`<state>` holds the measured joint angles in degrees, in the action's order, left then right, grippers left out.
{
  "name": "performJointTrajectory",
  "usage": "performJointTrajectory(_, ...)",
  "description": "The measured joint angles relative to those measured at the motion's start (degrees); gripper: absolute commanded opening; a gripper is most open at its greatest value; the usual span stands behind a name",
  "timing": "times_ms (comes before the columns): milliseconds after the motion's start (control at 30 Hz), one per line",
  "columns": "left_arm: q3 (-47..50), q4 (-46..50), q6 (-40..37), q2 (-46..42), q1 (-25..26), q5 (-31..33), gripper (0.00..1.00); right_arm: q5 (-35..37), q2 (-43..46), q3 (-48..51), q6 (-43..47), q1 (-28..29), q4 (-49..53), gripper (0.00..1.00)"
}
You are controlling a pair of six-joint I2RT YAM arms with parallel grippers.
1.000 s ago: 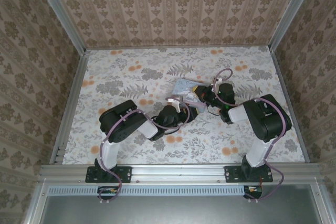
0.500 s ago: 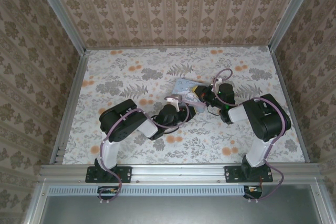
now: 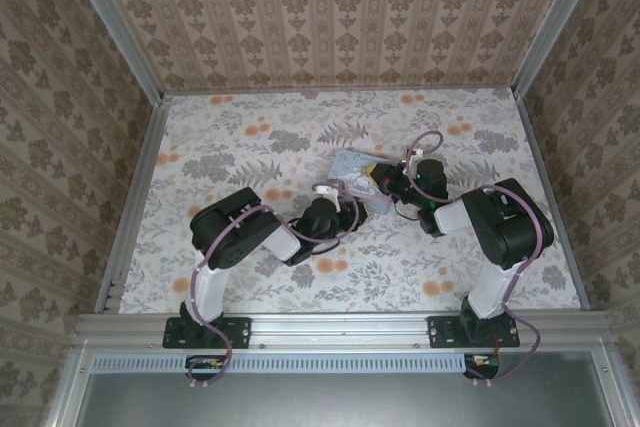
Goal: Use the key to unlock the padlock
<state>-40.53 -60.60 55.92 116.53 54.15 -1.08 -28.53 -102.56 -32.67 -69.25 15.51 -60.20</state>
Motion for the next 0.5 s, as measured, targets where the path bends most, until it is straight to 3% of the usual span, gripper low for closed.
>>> performJointTrajectory(200,0.0,0.1,0.2,0.0,-0.7,-1.1,0.0,-0.3,0.0,0.0,0.0,-0.3,0.0,0.0)
performJointTrajectory(333,0.0,-0.2,1.5,0.0,-2.0,-3.6,0.0,-1.1,0.9,0.0,0.0,-1.0,1.4,0.0)
performJointTrajectory(500,0.0,-0.2,3.3,0.0,-4.3,-4.7,0.0,-2.5,8.1,0.5,0.8,-1.5,10.4,0.0)
